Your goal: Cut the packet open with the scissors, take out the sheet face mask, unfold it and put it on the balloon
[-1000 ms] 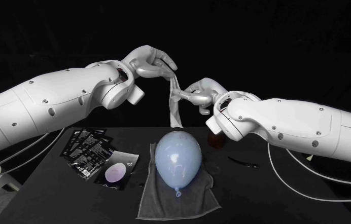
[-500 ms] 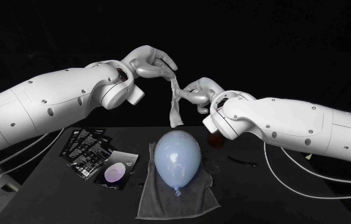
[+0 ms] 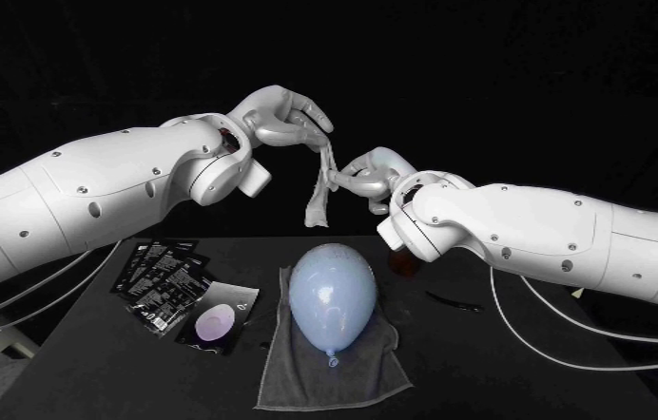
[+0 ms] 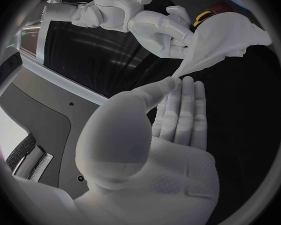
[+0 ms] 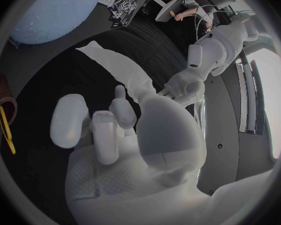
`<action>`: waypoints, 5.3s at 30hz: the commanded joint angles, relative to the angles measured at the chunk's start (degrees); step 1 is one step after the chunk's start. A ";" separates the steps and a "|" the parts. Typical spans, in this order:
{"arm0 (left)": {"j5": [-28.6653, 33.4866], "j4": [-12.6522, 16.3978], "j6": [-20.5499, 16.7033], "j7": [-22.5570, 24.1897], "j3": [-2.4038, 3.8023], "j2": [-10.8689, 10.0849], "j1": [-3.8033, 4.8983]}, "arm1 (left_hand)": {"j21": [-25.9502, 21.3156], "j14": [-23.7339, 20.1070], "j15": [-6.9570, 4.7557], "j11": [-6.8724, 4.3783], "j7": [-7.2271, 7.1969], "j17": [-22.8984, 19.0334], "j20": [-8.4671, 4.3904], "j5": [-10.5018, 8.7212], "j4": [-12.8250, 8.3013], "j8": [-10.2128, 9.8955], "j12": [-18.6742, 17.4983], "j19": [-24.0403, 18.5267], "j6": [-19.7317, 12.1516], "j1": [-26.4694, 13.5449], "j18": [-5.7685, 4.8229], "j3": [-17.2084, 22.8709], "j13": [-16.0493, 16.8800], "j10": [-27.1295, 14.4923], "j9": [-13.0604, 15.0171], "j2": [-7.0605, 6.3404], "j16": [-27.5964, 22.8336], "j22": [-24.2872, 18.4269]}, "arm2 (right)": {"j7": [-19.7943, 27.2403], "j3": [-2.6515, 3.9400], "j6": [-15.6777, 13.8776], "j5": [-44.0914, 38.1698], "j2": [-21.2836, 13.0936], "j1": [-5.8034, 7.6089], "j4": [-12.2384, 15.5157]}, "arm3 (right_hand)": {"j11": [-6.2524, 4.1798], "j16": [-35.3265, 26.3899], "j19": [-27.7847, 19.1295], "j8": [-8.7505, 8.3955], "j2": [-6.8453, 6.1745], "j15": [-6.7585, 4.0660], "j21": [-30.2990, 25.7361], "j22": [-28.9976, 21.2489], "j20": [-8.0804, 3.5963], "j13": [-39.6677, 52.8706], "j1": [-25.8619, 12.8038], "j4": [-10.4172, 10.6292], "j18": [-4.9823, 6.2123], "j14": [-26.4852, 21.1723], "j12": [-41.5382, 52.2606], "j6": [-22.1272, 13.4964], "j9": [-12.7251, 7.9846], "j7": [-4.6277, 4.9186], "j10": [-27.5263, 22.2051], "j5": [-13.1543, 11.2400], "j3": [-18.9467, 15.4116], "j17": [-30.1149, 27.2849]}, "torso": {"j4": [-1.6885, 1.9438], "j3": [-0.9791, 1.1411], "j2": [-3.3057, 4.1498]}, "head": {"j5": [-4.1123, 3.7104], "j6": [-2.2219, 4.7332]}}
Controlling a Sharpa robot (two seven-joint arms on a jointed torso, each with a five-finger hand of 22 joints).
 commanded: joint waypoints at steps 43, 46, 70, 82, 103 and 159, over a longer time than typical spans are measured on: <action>0.19 -2.18 -0.79 0.24 -0.15 -0.64 -0.95 | 0.03 0.30 -0.26 -0.28 -0.06 0.11 0.00 0.20 -0.87 -0.05 0.44 0.64 0.13 1.07 0.78 1.28 1.87 0.01 -0.14 0.47 -0.34 -0.30 | 5.54 0.18 -2.83 -0.15 -4.35 -0.61 1.14 | -0.85 1.80 2.37 -0.45 -0.77 -1.11 5.72 10.48 -0.90 5.04 3.62 -16.41 -1.27 5.51 6.28 5.36 -1.69 -0.69 5.22 -17.20 29.78 13.17 | -0.10 0.12 -0.05 | -0.11 -0.51; -0.54 -3.00 -0.88 0.42 -0.24 -0.63 -1.41 | 0.03 0.30 -0.26 -0.28 -0.06 0.11 0.00 0.20 -0.87 -0.05 0.44 0.64 0.13 1.07 0.78 1.28 1.87 0.01 -0.14 0.47 -0.34 -0.30 | 5.15 0.25 -0.14 -0.99 -5.15 0.09 1.33 | -0.84 1.77 2.27 -0.40 -0.76 -1.11 5.46 10.41 -0.91 5.02 3.36 -16.50 -1.22 5.49 6.23 5.33 -1.65 -0.68 5.18 -17.46 29.81 13.11 | -0.10 0.11 -0.08 | -0.25 -0.57; -3.87 -7.57 -2.24 2.51 -0.57 0.69 -2.91 | -0.03 0.33 -0.28 -0.30 -0.08 0.14 -0.06 0.20 -0.88 -0.05 0.49 0.74 0.18 1.15 0.77 1.34 1.90 0.00 -0.18 0.42 -0.45 -0.41 | -3.47 0.44 38.92 -42.56 -1.20 8.84 -5.18 | -0.91 1.95 3.11 0.07 -0.78 -1.07 8.40 11.16 -0.88 5.29 3.18 -17.53 -1.81 5.58 6.37 5.43 -1.34 -0.82 5.19 -17.59 29.97 13.50 | -0.03 0.00 -0.10 | -0.99 -0.37; -6.55 -9.90 -2.60 4.29 -0.24 1.23 -2.84 | -0.06 0.36 -0.29 -0.31 -0.09 0.16 -0.10 0.20 -0.89 -0.05 0.51 0.78 0.20 1.20 0.77 1.38 1.92 -0.01 -0.21 0.41 -0.49 -0.46 | -9.64 0.49 35.64 -59.51 -0.27 9.91 -5.40 | -1.04 1.95 3.75 0.36 -0.97 -1.04 10.36 11.66 -0.89 5.88 3.14 -17.74 -2.18 5.58 7.02 5.77 -1.19 -1.00 5.65 -17.61 30.06 13.51 | 0.07 0.03 -0.06 | -1.22 -0.18; -6.01 -11.69 -1.28 5.28 0.17 3.60 -2.45 | -0.33 0.22 -0.10 -0.14 0.05 0.25 0.02 0.18 -0.41 -0.31 0.44 0.74 -0.07 1.00 0.58 1.36 1.95 -0.53 -0.45 0.51 -0.96 -0.78 | -9.77 1.09 22.17 -61.80 0.49 10.37 -5.87 | -1.17 2.15 4.29 0.68 -1.41 -1.14 11.97 12.06 -0.96 6.62 2.77 -17.70 -2.47 5.68 7.82 6.21 -1.06 -1.16 6.30 -17.61 30.25 13.93 | -0.01 0.01 -0.14 | -1.60 0.40; 13.21 -11.91 2.22 -2.86 -1.18 7.00 -10.06 | -18.65 -6.10 3.28 3.10 2.32 4.19 5.95 0.30 30.10 -6.38 2.37 5.97 -7.82 -8.92 0.85 -46.81 -0.96 -15.52 -7.15 -7.57 -1.34 -16.05 | -11.98 1.44 12.77 -59.41 2.26 10.36 -5.71 | -1.29 2.25 4.43 0.79 -1.54 -1.25 12.36 12.15 -1.04 6.92 2.75 -17.69 -2.53 5.74 8.12 6.37 -1.01 -1.26 6.55 -17.60 30.52 14.17 | 0.04 0.02 -0.11 | -2.30 0.79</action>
